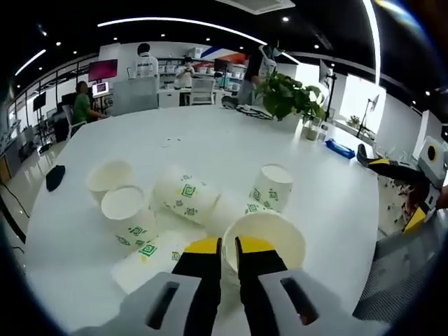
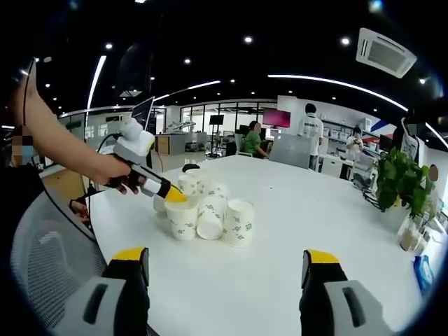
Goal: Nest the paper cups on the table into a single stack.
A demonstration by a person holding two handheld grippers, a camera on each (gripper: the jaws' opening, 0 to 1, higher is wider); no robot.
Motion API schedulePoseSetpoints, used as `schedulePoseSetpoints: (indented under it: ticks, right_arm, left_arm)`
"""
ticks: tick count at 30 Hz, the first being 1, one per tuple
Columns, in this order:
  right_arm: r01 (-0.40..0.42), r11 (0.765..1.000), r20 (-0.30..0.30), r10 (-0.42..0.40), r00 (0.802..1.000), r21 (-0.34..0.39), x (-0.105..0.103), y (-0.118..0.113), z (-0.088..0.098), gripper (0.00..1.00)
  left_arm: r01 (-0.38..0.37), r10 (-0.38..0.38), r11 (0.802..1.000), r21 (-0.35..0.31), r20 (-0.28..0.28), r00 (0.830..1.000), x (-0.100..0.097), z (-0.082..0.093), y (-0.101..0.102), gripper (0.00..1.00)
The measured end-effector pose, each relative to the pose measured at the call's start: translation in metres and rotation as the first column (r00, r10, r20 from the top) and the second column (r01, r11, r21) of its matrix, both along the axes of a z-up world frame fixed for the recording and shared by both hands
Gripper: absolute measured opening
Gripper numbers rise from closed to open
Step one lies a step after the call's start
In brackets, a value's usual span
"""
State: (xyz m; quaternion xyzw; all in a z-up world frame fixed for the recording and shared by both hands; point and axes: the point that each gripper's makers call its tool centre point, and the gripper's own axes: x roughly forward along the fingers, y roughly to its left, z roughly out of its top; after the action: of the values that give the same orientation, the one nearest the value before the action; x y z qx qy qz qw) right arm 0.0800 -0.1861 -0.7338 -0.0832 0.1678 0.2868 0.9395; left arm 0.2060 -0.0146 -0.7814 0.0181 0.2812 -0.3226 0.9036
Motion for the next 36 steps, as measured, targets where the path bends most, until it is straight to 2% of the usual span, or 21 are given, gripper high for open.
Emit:
schedulePoseSetpoints:
  ticks: [17,19,24,36]
  right_arm:
    - [-0.005,1.0,-0.005,0.005,1.0,-0.002,0.0,0.001,-0.001,0.91]
    - [-0.005,1.0,-0.006,0.005,1.0,-0.001,0.0,0.001,-0.001,0.91]
    - [-0.008,1.0,-0.005,0.008,1.0,-0.002,0.0,0.001,-0.002,0.91]
    - [-0.009,1.0,-0.006,0.008,1.0,-0.003,0.0,-0.001,-0.003,0.9]
  left_arm:
    - [0.004,-0.005,0.999,-0.047,-0.02,1.0,-0.014,0.007,-0.003,0.0]
    - [0.007,-0.008,0.998,-0.057,-0.025,1.0,-0.022,0.012,-0.006,0.0]
    - [0.014,-0.016,0.997,-0.075,-0.035,0.999,-0.028,0.016,-0.011,0.0]
    - [0.044,-0.049,0.995,-0.085,-0.062,0.997,-0.044,0.014,-0.024,0.0]
